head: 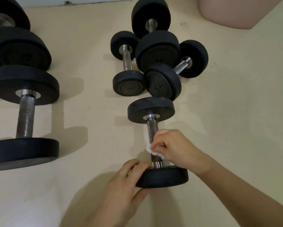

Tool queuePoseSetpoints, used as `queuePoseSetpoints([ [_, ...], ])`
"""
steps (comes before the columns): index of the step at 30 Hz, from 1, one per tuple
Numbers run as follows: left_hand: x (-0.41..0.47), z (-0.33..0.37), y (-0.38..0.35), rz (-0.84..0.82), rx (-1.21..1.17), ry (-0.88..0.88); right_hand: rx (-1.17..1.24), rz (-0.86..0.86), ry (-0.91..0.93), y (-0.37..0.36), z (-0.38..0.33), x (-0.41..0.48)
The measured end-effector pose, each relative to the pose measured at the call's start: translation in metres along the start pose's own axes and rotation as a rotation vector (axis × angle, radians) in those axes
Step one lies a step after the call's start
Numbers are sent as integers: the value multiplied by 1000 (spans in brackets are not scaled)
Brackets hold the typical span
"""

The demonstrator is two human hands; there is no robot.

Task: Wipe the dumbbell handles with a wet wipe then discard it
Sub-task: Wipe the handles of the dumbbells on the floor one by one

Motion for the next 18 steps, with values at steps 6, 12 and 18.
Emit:
queuePoseSetpoints([
  [6, 11, 9, -8, -91, 244, 30, -2, 214, -133, 20, 13, 31],
  [12, 36, 30, -23, -195, 219, 23, 73, 56, -184, 12, 23, -17],
  [18, 55, 66, -25, -296, 520, -136, 11, 309, -252, 27, 41, 2],
])
Point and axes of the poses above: each hand's wrist, its own x-axis towards the middle knuckle, its own y-axis out of the back of the hand, z = x × y, the point moved 6 cm from there along x, towards the middle knuckle, and after that the axes turned 2 degrees about y, right-handed, at the moved point
